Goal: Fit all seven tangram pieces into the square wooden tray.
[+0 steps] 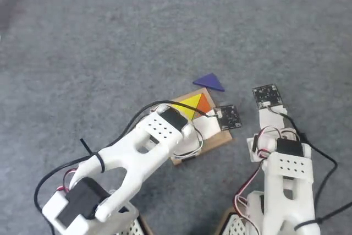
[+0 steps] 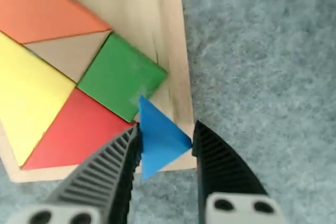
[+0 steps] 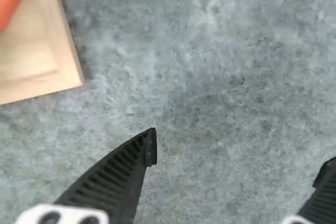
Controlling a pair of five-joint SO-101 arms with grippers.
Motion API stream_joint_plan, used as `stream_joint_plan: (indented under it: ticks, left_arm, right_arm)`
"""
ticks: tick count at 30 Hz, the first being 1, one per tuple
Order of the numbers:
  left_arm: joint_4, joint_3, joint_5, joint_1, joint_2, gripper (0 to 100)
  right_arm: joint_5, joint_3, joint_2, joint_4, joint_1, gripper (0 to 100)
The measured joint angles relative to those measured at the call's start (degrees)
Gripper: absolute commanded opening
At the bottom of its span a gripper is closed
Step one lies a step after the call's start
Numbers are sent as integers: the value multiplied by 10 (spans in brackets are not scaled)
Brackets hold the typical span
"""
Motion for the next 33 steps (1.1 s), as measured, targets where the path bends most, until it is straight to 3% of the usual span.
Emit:
stream_joint_plan:
  ticks: [9,20,33]
  left_arm:
    - [-5,0,0,-2,0,159]
    - [-5,-18,-13,-74,0,159]
    - [-4,28,-14,-52,-11,159]
  right_arm:
    - [-1,0,0,0,-3,457]
    - [-1,0,0,0,-4,457]
    - [-1,0,0,0,-4,457]
